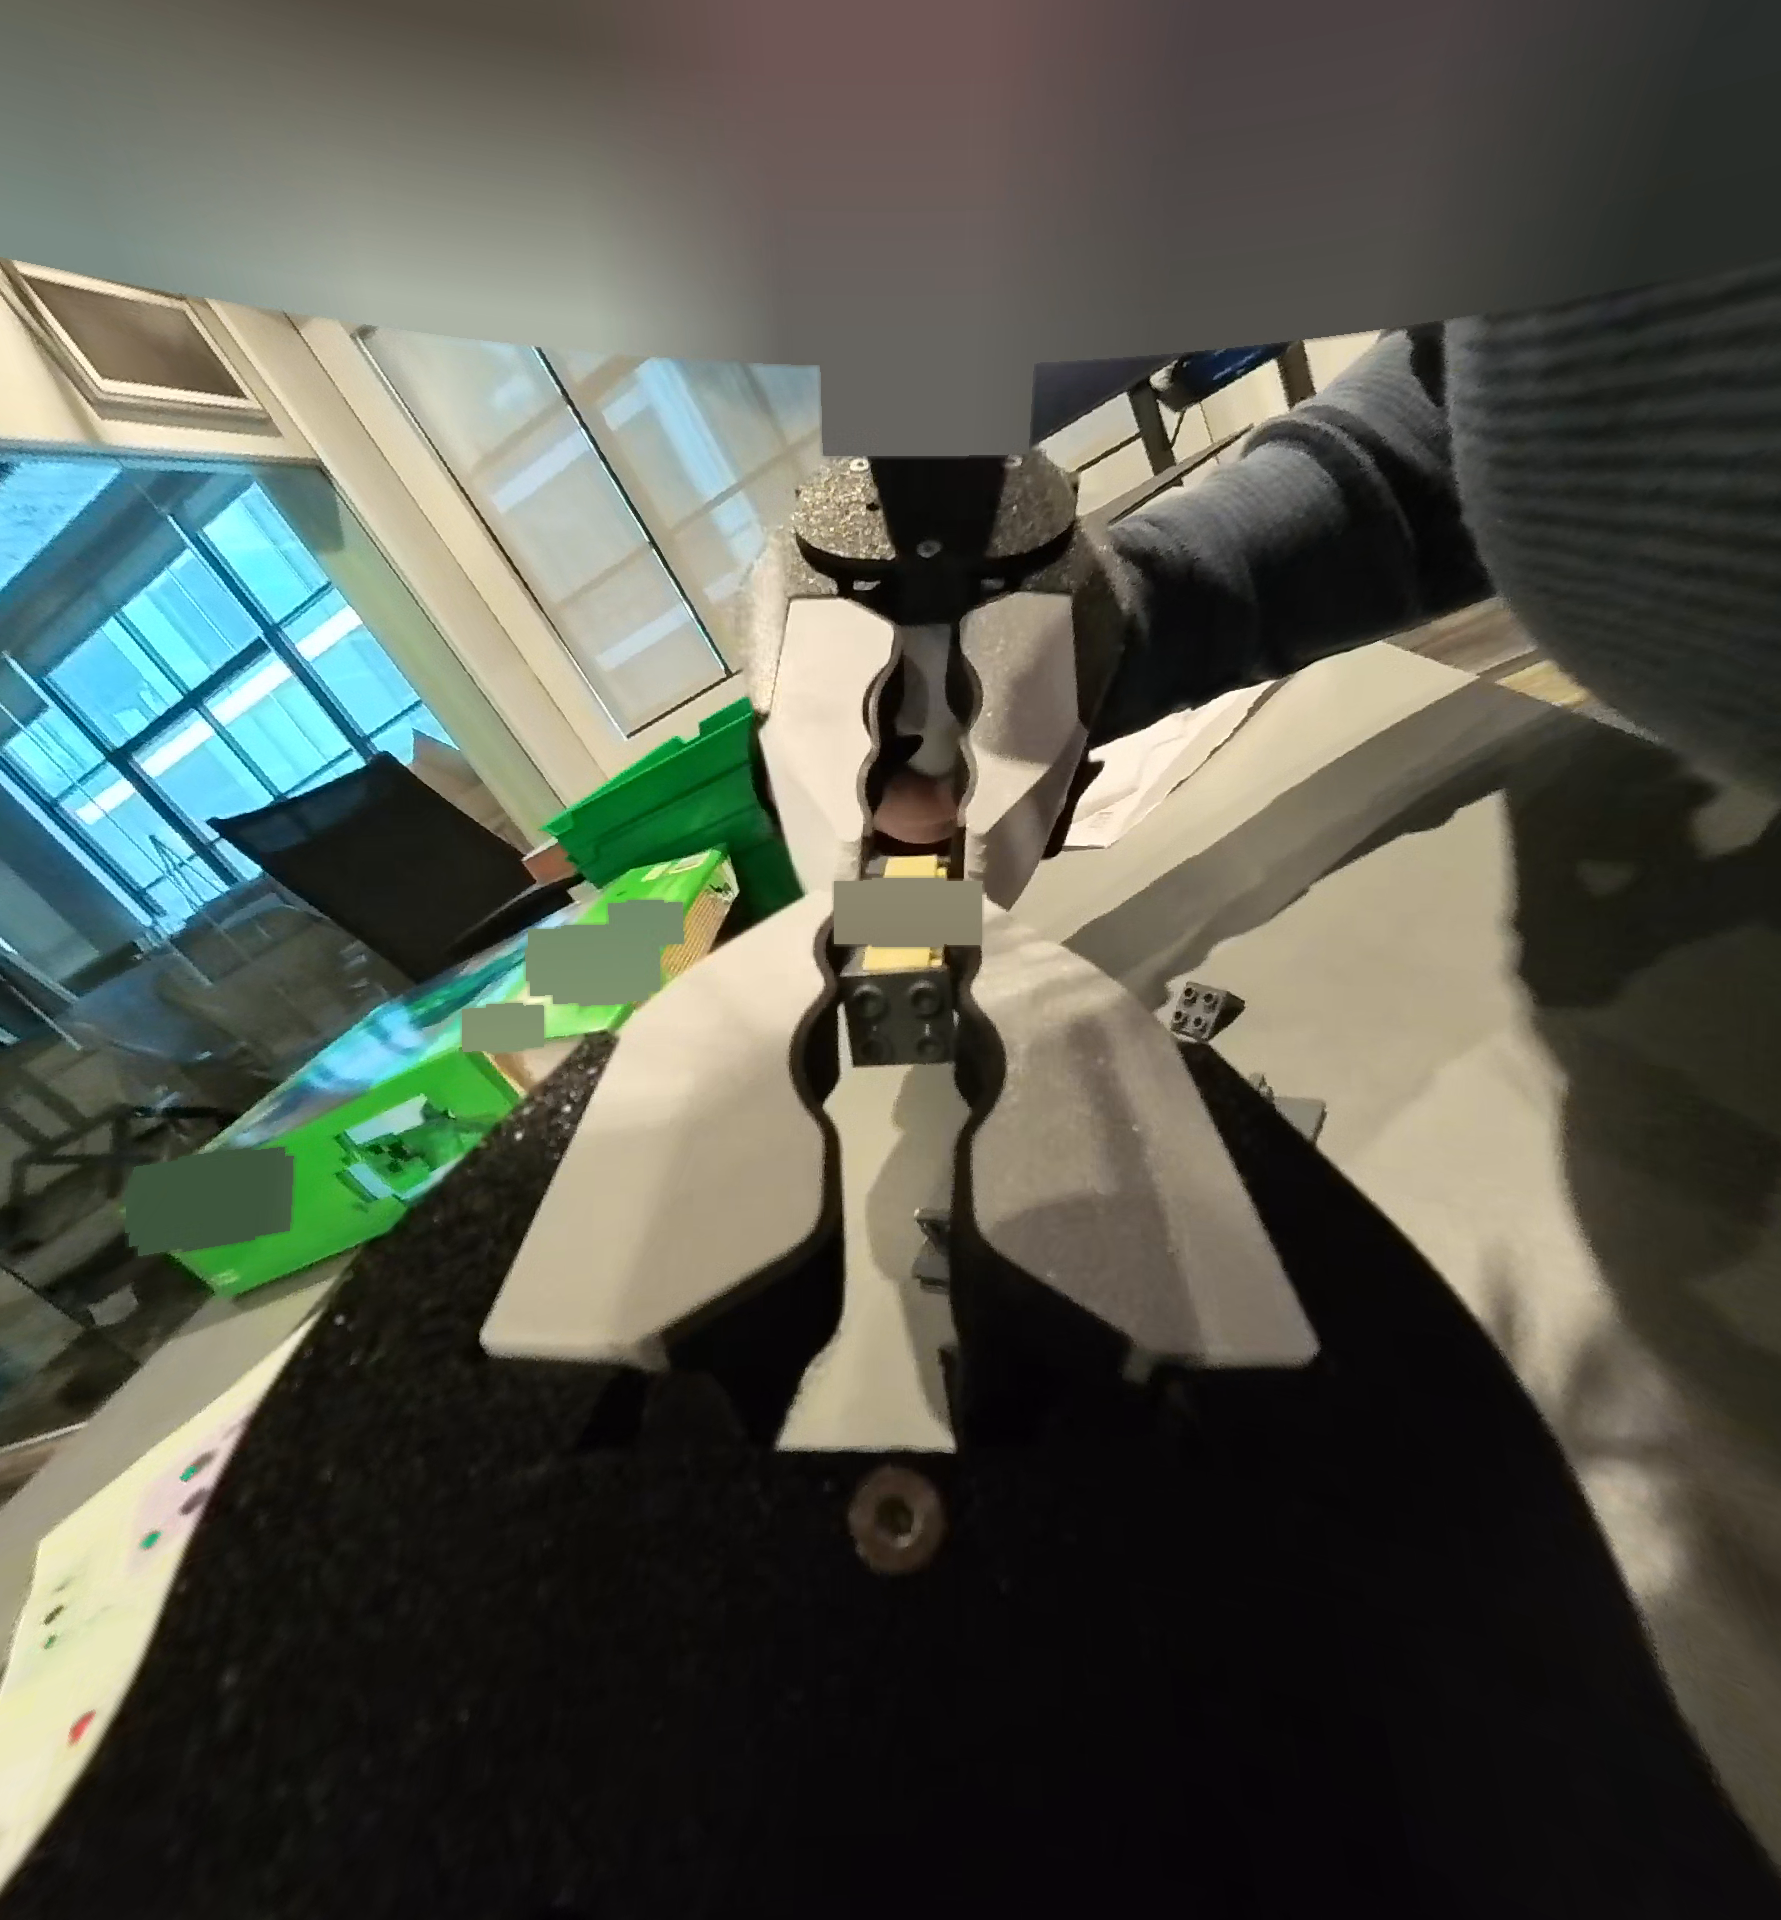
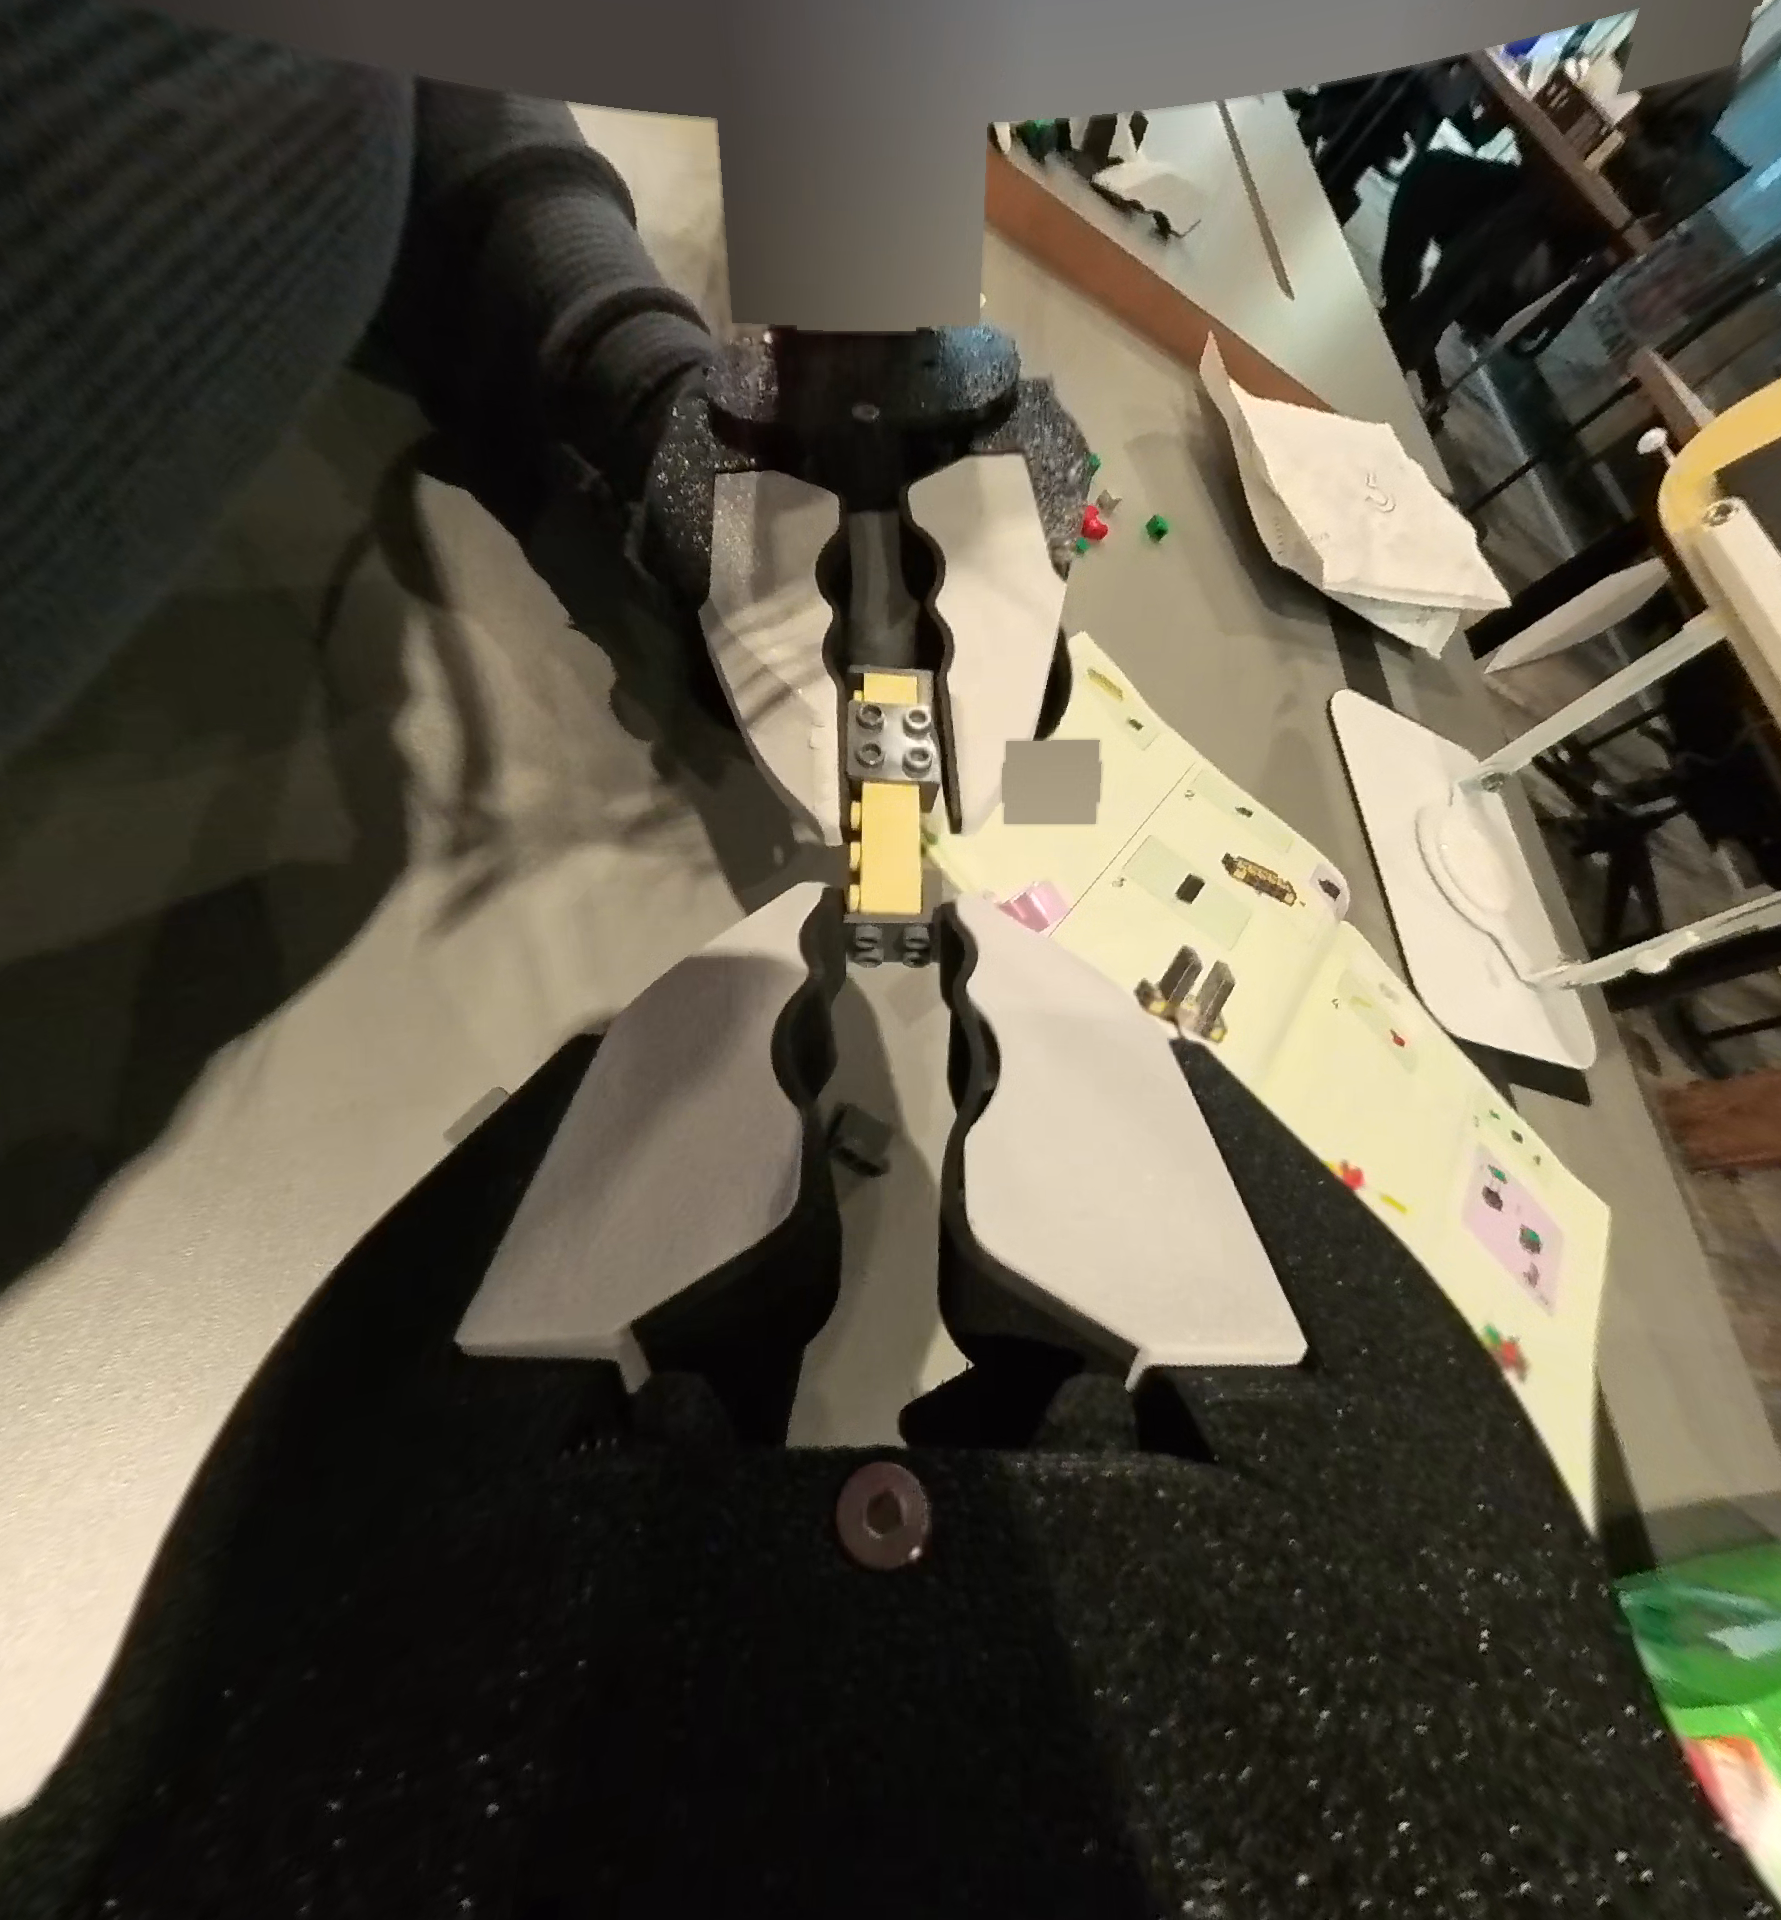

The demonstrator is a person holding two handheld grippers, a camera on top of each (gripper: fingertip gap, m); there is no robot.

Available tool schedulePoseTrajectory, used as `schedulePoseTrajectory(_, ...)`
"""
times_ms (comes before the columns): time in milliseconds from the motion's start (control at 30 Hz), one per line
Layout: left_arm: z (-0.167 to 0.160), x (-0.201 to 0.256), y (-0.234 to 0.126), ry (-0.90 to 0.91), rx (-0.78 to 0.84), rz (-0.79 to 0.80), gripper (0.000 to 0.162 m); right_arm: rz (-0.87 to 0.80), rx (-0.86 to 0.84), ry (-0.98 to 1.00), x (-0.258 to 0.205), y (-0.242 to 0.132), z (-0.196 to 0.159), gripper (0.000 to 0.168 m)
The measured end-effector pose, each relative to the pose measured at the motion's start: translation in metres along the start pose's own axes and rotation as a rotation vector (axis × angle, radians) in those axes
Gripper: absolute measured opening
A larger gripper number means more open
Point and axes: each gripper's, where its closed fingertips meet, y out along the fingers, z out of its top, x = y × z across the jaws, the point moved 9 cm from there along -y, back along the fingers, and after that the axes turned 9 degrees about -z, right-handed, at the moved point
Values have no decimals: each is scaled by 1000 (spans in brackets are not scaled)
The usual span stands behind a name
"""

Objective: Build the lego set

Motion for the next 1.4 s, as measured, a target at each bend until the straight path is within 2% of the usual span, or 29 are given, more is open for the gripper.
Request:
schedulePoseTrajectory(233, -3, -3, -1, -64, 20, 6, 17, -2, -27, 34, 3, 2, 0, 16)
schedulePoseTrajectory(400, -6, -6, -2, -114, 27, 29, 23, -14, -41, 45, 4, 3, 0, 16)
schedulePoseTrajectory(467, -6, -6, -1, -126, 22, 20, 20, -13, -46, 52, 4, 3, -1, 17)
schedulePoseTrajectory(1000, 2, -3, -2, -47, 56, -10, 16, -21, 39, 46, 1, 0, 2, 17)
schedulePoseTrajectory(1400, 0, -2, -1, -58, 51, -12, 16, -4, 24, 79, 1, 3, 2, 17)
